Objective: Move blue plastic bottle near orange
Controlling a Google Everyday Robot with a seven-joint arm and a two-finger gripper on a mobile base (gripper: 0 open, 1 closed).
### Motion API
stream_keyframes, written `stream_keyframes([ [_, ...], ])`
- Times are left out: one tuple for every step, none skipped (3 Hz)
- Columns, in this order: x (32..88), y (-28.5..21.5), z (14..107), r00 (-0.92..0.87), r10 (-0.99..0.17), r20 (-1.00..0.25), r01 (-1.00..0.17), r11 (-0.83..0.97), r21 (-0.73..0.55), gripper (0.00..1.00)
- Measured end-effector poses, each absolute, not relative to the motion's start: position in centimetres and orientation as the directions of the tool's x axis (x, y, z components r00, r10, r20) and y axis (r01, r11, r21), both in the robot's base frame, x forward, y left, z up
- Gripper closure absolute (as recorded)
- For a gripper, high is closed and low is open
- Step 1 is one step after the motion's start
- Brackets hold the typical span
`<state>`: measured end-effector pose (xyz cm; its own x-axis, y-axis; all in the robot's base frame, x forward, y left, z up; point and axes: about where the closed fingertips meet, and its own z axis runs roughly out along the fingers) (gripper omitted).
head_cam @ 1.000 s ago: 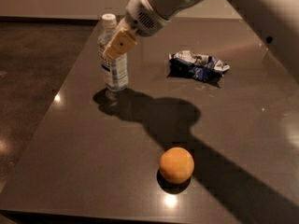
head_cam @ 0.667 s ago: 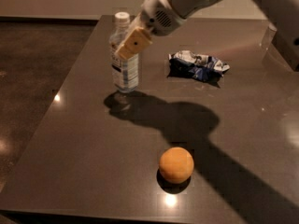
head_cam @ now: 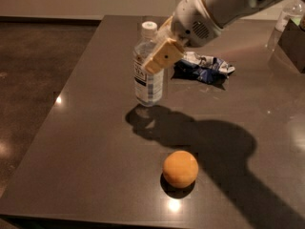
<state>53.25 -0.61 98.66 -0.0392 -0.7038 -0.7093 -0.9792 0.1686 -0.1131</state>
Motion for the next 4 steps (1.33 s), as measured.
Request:
stream_keyframes([
  [50.7, -2.1, 98.6, 0.007, -0.719, -0.695, -0.979, 0.139, -0.153, 1.0],
  [48.7, -3.2, 98.8, 0.055, -0.727, -0.684, -0.975, 0.107, -0.193, 1.0],
  [47.3, -3.9, 98.7, 0.079, -0.728, -0.68, -0.975, 0.085, -0.205, 1.0],
  [46.1, -4.3, 98.3, 0.089, -0.723, -0.685, -0.978, 0.066, -0.197, 1.0],
])
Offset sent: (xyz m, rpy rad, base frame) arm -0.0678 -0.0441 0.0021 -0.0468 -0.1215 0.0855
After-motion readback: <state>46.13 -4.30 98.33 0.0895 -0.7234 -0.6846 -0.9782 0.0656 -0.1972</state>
